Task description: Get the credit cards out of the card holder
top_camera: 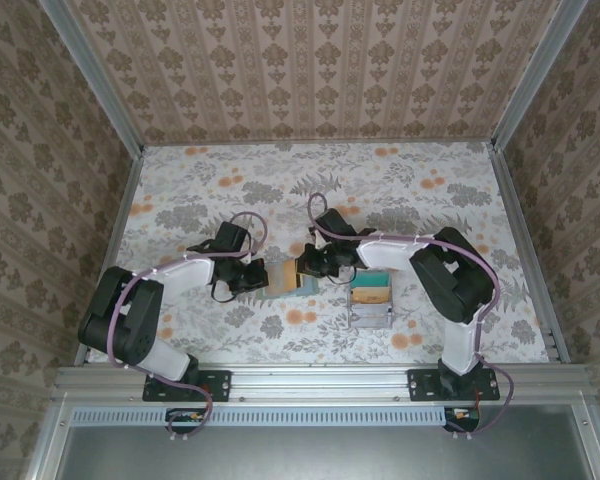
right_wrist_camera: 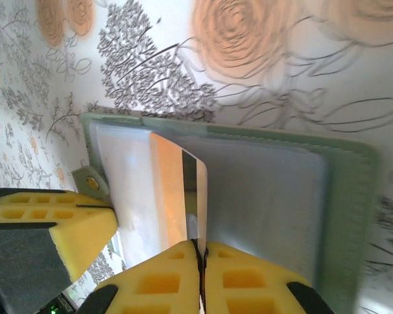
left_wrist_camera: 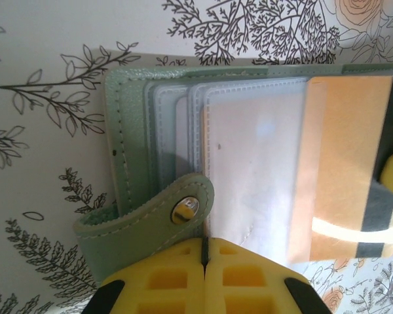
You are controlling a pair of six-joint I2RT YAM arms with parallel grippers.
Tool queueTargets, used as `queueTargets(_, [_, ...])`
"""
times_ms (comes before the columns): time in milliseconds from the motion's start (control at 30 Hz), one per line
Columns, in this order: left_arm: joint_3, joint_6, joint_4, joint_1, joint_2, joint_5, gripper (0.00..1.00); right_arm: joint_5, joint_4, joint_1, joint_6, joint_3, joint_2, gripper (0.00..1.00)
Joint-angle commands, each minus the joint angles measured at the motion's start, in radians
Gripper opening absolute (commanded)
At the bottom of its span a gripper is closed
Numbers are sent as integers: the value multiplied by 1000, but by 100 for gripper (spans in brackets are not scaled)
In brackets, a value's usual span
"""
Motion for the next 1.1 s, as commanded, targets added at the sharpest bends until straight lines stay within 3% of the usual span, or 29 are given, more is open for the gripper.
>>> queueTargets(0, [-18, 21, -61, 19, 43, -78, 0, 44, -107, -35, -56, -44, -38, 9])
queueTargets(333, [5, 17, -48, 20, -1, -38, 0, 66, -248, -53, -141, 14, -178, 3])
queueTargets(633, [106, 30, -100, 25, -155, -29, 4, 189, -580, -48, -354, 158, -356, 0])
queueTargets(733, [136, 31, -104, 26, -209, -17, 21, 233, -692, -42, -467, 199, -418, 0])
queueTargets(900, [164, 36, -101, 32, -307, -17, 78, 318, -850, -25, -679, 214, -494, 0])
queueTargets(1000, [172, 45, -105, 34, -366, -40, 100, 383, -920, 7, -831, 201, -556, 0])
queueTargets(1067, [168, 50, -104, 34, -402, -67, 100, 417, -948, 29, -934, 177, -577, 0])
